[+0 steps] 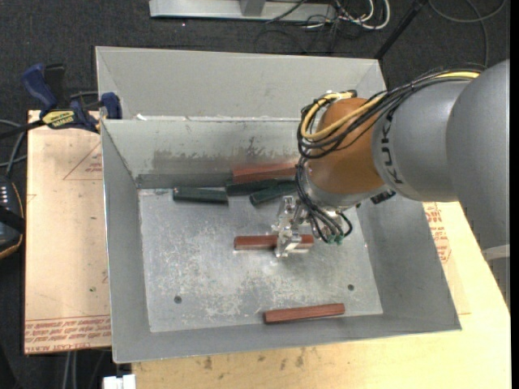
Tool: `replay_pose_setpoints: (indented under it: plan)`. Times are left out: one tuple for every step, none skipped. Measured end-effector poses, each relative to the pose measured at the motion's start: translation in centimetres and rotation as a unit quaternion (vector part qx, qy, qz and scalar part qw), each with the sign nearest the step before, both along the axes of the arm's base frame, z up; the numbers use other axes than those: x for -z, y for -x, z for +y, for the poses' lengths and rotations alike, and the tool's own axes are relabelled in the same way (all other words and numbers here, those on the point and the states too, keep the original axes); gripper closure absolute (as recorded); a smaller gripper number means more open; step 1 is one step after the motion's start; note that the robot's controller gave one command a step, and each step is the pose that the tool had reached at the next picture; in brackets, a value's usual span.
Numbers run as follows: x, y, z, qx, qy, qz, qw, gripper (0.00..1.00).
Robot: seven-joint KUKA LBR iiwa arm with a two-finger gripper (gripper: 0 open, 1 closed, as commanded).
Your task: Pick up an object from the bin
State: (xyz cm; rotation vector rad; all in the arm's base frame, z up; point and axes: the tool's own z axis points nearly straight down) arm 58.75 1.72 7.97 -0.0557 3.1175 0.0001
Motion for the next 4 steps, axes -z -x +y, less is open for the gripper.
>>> replay_pose_setpoints:
  plan:
    - [-0.1,0.0,0.0,0.000,0.000,0.0011,1.0000,1.00]
    - [-0.4,0.1,0.0,0.000,0.000,0.0053,1.0000,1.00]
    - [-1.5,0.3,0.0,-0.001,0.000,0.0119,0.9999,1.00]
    - [-3.2,0.4,0.1,-0.001,0.000,0.0143,0.9999,1.00]
